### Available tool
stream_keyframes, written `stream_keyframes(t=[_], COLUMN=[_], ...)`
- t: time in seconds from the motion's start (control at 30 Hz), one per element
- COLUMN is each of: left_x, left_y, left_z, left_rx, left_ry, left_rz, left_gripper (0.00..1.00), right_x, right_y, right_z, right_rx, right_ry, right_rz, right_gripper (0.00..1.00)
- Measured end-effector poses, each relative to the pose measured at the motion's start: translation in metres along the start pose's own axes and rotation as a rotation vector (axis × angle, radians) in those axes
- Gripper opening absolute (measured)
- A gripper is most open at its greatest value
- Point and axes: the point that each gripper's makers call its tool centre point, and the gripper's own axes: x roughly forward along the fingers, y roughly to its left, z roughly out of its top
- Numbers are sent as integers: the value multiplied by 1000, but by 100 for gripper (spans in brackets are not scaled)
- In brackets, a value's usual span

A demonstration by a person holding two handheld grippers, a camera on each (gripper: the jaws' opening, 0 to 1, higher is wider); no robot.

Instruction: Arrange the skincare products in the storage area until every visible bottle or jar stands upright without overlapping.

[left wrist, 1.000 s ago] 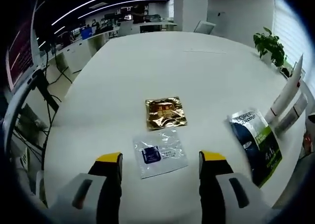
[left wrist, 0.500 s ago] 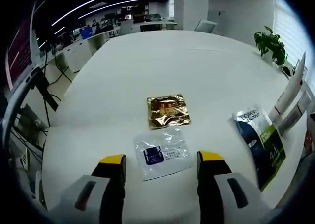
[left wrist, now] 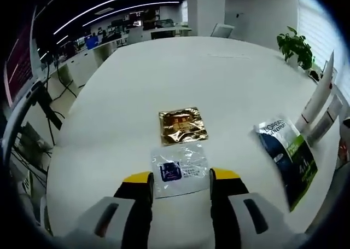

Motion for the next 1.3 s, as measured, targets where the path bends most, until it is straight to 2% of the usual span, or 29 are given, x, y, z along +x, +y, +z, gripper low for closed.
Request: stream_keyframes(t=[0.37,0.57,0.8,0.97,1.3], left_x=[-8,-30,-44,-49,-71], left_y=[-6,-7,-22,-27,-45], left_z=[1,1,10,9,24], left_rx=[-15,-26,-9,-6,38], left_ry=[-18,-53,-101,-131,-185], left_rz=[-31,-39,-60,-79,-116], left_gripper=[40,40,40,40,40], right_x=[0,1,1,0,-2], right_y=[2,6,8,11,17], right_z=[2,3,5,7,11], right_rx=[-7,-14,-24,-31,-40], right_ry=[-6,-12,-24,-31,-55], right_rz=[9,19,31,42,69], right_gripper=[88,89,88,88,84])
